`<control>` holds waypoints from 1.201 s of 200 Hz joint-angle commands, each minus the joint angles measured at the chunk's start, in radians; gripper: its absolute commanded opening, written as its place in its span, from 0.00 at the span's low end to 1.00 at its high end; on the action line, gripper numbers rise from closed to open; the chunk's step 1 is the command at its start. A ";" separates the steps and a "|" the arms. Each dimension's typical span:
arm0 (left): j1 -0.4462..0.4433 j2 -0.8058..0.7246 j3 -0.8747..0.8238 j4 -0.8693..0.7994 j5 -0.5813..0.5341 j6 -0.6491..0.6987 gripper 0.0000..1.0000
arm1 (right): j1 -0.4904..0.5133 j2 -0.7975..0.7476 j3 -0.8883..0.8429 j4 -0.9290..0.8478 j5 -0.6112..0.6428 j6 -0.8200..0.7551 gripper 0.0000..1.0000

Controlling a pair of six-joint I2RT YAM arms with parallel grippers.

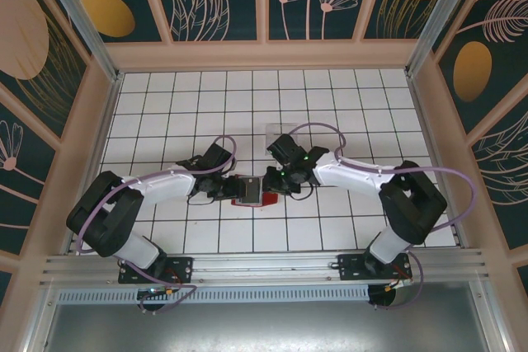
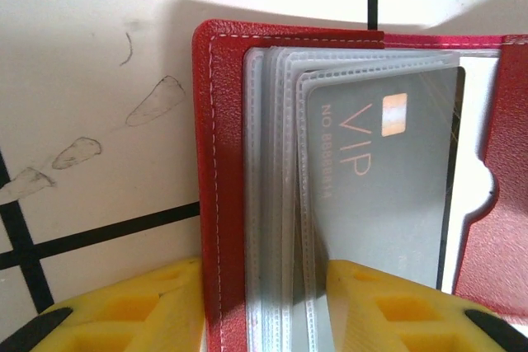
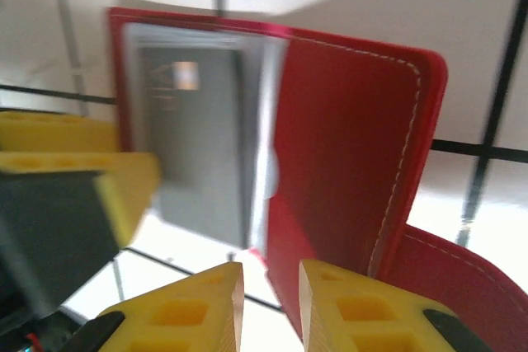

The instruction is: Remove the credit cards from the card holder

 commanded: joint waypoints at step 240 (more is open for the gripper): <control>-0.006 0.004 0.056 -0.047 -0.027 -0.008 0.40 | -0.063 0.083 0.014 0.204 -0.186 -0.074 0.24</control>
